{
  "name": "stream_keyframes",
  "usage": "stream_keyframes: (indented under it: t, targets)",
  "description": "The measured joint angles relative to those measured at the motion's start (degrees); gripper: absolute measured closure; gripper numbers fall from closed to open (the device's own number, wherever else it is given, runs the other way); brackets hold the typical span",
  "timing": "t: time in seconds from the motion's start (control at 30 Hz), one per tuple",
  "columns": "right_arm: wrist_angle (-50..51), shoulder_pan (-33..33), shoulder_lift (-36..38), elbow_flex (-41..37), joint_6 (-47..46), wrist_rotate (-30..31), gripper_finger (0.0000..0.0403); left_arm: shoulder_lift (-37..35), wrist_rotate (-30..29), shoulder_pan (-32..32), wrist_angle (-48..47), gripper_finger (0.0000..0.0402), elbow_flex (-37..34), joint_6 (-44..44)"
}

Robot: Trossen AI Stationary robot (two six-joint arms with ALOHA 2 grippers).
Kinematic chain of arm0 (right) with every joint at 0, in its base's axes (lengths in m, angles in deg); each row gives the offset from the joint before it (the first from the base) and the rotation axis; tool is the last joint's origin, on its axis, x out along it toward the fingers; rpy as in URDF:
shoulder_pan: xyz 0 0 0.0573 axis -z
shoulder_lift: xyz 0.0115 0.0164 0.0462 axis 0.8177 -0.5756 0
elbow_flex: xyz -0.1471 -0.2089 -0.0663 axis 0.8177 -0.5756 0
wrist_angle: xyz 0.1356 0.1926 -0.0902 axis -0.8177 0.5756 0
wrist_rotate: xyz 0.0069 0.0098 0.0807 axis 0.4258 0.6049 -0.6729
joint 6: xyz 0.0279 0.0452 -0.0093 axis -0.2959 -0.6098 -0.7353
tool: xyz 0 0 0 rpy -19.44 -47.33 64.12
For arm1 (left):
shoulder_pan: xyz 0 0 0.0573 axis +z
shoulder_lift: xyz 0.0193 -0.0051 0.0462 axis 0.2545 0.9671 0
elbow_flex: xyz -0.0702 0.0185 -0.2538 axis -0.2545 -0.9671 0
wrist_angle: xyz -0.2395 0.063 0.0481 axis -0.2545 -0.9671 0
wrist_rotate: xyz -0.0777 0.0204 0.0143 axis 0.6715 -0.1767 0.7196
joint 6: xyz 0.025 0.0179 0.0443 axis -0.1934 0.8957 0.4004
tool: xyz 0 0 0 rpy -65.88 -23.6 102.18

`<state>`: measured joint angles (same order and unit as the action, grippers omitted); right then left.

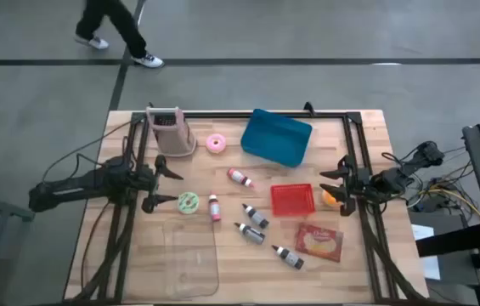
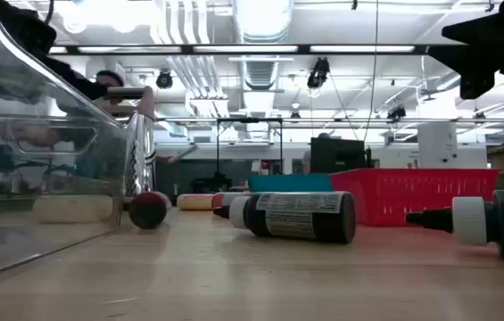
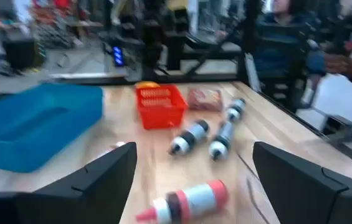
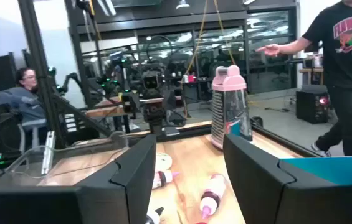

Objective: Pick & Place Food Item
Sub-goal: Put the black donut into the red basket

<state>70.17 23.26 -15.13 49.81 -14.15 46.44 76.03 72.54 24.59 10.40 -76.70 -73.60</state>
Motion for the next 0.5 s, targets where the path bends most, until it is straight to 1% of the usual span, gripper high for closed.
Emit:
stream_keyframes:
  t: [0.07,0.17,0.3,0.43,0.5]
  targets:
    - [0.0,0.0,0.0,0.0,0.0,0.3,0.022,0.0,-1.0,0.0,1.9,0.0076,-0.2,0.0]
    - [0.0,0.0,0.0,0.0,0.2,0.4,0.022,0.1,-1.1,0.0,2.8,0.0076,-0.4,-0.1]
    - [0.0,0.0,0.0,0.0,0.1,0.4,0.022,0.0,-1.5,0.0,8.7,0.0076,-1.1,-1.4]
    - [0.2,0.0,-0.5,0.0,0.2,0.3,0.022,0.1,-6.6,0.0,10.0,0.0076,-1.2,-7.6]
    - [0.9,0.0,-1.1,0.0,0.0,-0.7,0.022,0.2,-8.8,0.0,10.5,0.0076,-1.2,-9.7]
